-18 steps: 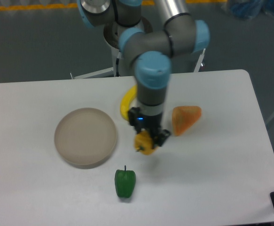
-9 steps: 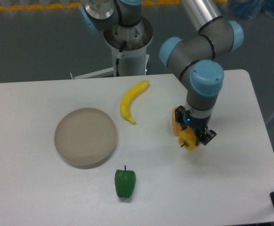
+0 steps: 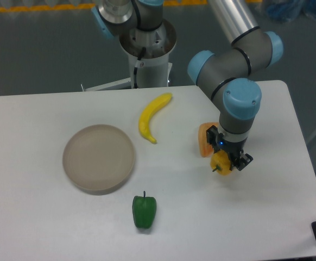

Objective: Pick up the yellow pepper from the plate
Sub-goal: 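Hold the yellow pepper raised beside the orange wedge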

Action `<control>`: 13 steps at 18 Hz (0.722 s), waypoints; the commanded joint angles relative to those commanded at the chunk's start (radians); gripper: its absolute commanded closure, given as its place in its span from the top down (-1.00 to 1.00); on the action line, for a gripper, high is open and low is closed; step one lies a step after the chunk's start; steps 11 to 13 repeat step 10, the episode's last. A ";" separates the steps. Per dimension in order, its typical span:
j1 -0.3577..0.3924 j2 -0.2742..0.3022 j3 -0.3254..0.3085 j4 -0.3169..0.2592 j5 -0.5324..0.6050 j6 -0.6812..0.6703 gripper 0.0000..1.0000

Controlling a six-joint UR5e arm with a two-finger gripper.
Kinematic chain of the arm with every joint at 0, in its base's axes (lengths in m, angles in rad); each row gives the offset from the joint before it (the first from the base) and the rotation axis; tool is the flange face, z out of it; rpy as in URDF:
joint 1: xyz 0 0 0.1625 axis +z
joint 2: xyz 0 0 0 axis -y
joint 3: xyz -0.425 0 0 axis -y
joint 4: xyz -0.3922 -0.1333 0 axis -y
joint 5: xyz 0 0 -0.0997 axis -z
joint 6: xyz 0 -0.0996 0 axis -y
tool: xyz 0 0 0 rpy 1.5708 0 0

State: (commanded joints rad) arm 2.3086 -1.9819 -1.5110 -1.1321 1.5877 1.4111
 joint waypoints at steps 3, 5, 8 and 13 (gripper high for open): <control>-0.009 -0.014 0.028 -0.005 -0.018 0.009 -0.26; -0.009 -0.014 0.028 -0.006 -0.029 0.009 -0.26; -0.011 -0.015 0.026 -0.008 -0.028 0.008 -0.26; -0.011 -0.015 0.025 -0.008 -0.023 0.008 -0.26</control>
